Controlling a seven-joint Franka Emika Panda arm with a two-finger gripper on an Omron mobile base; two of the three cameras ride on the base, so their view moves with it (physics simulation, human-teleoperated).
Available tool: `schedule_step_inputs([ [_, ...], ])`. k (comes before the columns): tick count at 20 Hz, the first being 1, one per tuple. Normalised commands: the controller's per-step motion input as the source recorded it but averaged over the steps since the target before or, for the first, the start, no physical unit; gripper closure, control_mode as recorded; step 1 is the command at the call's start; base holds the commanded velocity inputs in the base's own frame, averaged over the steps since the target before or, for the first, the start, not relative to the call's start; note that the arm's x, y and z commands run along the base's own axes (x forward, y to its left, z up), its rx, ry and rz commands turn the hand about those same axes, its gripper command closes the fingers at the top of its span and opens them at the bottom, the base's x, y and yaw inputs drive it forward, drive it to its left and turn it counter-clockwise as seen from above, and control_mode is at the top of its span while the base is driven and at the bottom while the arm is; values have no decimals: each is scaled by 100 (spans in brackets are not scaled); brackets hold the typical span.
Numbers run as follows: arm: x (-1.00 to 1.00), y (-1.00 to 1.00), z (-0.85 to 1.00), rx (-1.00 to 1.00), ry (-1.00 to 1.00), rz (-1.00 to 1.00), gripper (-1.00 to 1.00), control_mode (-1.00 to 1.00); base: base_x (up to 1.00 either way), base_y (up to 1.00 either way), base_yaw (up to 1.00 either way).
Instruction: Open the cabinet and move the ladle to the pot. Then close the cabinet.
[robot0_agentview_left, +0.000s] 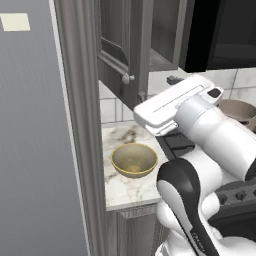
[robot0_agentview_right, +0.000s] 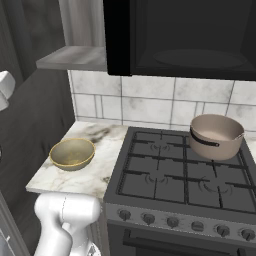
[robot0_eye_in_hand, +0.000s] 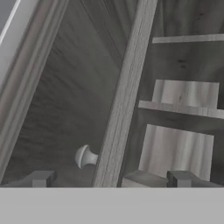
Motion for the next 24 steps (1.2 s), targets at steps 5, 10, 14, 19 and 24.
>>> schedule_step_inputs([
  [5,26,11,-9,0,0,0,-100,-100,0,0,0],
  [10,26,11,-7,0,0,0,-100,-100,0,0,0],
  [14,26,12,-9,0,0,0,-100,-100,0,0,0],
  [19,28,13,-9,0,0,0,-100,-100,0,0,0],
  [24,27,8,-3,0,0,0,-100,-100,0,0,0],
])
